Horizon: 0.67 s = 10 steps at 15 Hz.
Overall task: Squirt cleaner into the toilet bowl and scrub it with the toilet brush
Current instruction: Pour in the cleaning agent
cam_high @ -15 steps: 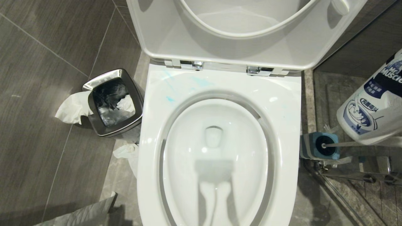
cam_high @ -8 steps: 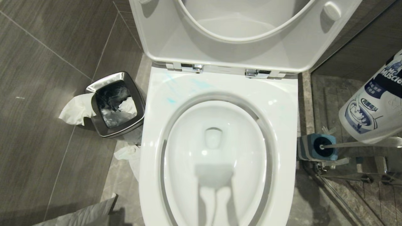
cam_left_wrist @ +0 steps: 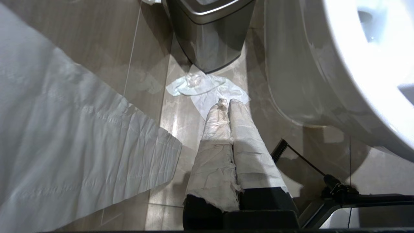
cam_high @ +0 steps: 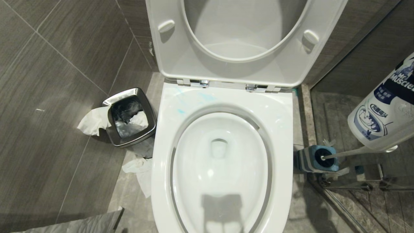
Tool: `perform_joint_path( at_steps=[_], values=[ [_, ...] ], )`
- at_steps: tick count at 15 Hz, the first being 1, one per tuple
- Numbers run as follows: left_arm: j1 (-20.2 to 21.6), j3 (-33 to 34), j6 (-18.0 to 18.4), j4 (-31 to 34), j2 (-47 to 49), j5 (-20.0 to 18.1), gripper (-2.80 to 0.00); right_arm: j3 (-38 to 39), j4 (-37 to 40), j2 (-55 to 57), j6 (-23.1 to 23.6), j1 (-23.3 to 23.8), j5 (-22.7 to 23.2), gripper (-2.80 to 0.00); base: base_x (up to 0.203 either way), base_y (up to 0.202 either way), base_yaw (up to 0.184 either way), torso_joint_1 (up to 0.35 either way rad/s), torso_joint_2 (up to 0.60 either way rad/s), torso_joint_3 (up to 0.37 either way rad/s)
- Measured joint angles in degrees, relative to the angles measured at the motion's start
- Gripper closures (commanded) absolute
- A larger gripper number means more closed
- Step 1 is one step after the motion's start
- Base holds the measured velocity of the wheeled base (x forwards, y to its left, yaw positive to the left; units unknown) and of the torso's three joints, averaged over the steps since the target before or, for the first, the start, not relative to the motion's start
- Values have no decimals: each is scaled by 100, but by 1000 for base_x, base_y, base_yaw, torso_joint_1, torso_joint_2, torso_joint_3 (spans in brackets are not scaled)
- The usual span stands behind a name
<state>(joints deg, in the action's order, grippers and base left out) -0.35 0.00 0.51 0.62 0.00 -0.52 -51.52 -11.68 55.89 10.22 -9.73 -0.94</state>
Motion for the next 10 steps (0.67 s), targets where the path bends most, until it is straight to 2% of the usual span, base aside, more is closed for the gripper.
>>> perform_joint_path(
  at_steps=[5, 10],
  values=[
    [-5, 0, 1, 0, 0, 1, 0, 15, 11, 36, 25, 4, -24, 0, 0, 0, 0, -1, 3, 201],
    [0, 0, 0, 0, 0, 0, 0, 85, 19, 121, 303, 1, -51, 0, 0, 0, 0, -2, 3, 193]
  ],
)
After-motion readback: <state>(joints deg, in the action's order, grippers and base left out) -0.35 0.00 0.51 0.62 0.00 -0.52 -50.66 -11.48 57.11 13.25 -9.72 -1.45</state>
